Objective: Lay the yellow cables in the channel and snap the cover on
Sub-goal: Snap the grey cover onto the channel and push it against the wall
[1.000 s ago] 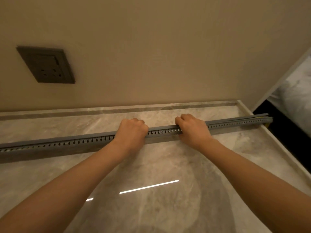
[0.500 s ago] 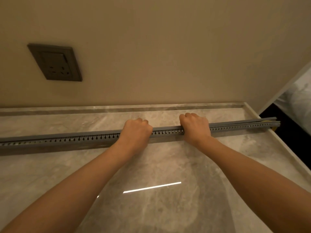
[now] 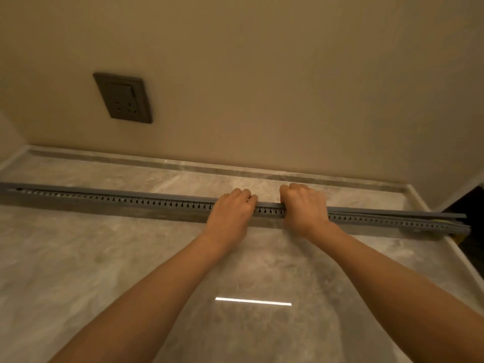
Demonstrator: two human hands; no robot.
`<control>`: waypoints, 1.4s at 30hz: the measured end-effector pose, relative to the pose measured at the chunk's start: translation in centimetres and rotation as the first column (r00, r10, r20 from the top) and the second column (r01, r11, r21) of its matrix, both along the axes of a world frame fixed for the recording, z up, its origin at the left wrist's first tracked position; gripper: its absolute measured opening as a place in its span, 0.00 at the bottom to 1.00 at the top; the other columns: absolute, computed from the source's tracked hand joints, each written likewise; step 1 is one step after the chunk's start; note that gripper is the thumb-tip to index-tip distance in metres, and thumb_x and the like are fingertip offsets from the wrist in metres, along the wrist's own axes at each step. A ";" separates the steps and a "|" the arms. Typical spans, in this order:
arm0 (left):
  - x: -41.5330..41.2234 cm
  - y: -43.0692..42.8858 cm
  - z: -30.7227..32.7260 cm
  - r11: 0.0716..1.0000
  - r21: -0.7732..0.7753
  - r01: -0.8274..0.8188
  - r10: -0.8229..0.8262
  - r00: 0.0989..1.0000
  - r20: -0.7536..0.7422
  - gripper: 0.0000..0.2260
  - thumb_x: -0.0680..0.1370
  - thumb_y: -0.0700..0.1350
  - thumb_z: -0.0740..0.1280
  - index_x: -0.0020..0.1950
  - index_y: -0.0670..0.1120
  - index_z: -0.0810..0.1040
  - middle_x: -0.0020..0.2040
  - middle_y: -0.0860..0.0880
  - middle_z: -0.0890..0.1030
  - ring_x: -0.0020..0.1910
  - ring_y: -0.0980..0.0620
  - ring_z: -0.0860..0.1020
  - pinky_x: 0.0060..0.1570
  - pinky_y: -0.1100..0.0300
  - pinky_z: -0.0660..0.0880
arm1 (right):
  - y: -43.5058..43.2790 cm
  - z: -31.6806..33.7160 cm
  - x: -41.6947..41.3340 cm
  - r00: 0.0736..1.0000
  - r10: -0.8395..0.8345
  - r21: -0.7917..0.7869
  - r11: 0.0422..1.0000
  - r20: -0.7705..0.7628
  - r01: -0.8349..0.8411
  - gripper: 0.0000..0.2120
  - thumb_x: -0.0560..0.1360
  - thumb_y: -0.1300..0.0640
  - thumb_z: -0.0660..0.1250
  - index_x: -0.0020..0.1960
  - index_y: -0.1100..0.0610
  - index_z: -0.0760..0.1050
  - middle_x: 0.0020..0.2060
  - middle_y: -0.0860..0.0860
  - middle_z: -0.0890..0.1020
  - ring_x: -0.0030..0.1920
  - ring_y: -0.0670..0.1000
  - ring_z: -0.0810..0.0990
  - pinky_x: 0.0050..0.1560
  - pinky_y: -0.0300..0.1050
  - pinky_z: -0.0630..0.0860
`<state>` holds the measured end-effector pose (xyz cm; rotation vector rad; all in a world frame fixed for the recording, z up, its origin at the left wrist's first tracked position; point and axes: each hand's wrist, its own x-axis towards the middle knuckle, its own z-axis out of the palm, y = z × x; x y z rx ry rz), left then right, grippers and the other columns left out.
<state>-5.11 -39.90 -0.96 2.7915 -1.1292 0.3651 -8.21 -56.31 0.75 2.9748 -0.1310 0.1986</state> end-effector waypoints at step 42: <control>-0.9 -3.5 1.7 0.950 0.308 -0.055 0.023 0.994 0.107 0.12 0.77 0.49 0.62 0.57 0.45 0.73 0.53 0.47 0.77 0.52 0.47 0.76 0.36 0.57 0.63 | -3.5 -3.5 -2.1 0.810 0.152 0.179 0.937 0.566 -0.301 0.17 0.77 0.50 0.62 0.33 0.59 0.73 0.28 0.53 0.76 0.30 0.54 0.73 0.30 0.46 0.68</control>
